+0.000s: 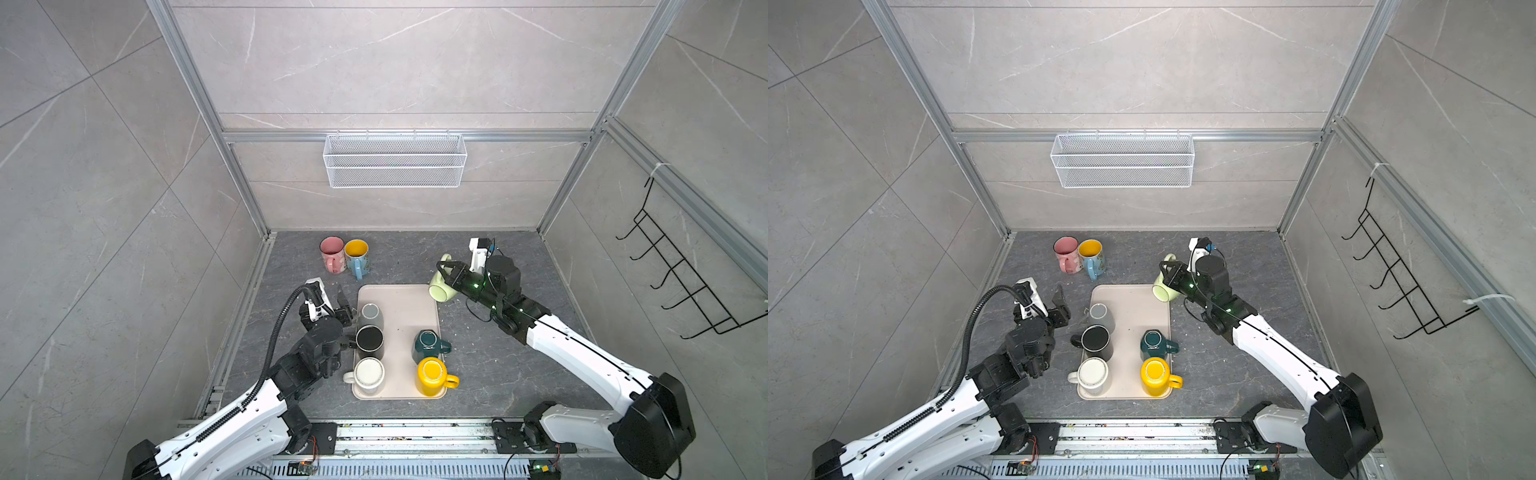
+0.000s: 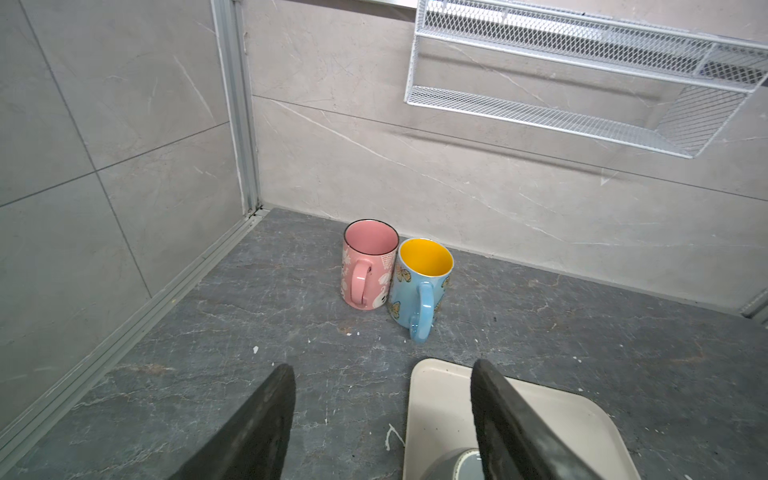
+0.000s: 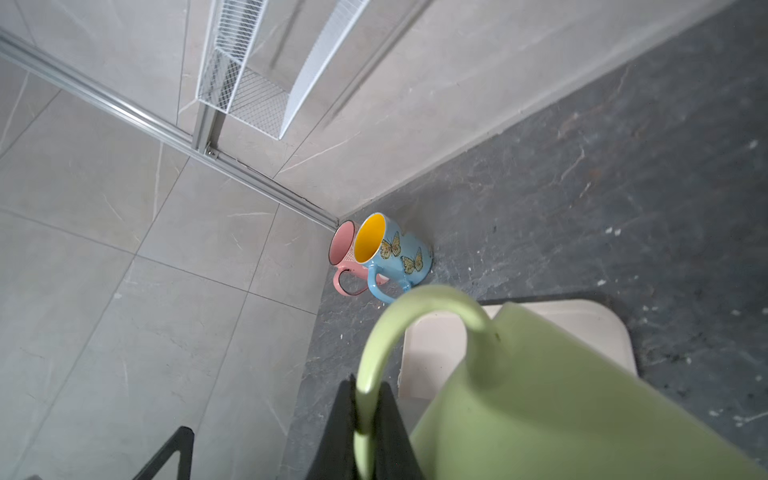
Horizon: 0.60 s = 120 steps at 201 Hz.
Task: Turn the mug right side up
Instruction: 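Lift the light green mug with the right gripper while the left arm advances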
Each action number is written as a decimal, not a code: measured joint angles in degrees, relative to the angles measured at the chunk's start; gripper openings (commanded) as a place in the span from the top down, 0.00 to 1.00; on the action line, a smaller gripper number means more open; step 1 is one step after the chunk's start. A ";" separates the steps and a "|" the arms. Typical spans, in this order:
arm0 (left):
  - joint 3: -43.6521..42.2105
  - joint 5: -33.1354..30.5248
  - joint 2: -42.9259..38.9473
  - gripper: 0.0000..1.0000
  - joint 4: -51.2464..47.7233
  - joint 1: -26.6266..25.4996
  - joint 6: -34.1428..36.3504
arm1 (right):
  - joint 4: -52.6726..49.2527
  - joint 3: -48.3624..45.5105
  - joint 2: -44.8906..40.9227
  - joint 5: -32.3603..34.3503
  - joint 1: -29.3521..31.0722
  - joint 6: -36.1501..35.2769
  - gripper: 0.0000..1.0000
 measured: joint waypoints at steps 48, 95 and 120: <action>6.69 8.52 1.66 0.30 -0.66 0.35 3.50 | -8.92 5.31 -1.49 9.38 8.72 -20.26 1.00; 17.53 19.02 6.54 0.29 -5.38 2.93 6.27 | -11.65 5.42 -3.50 17.40 15.63 -36.20 1.00; 22.08 28.20 9.77 0.29 -7.91 7.37 5.90 | -11.63 5.33 -3.85 21.92 19.58 -43.41 1.00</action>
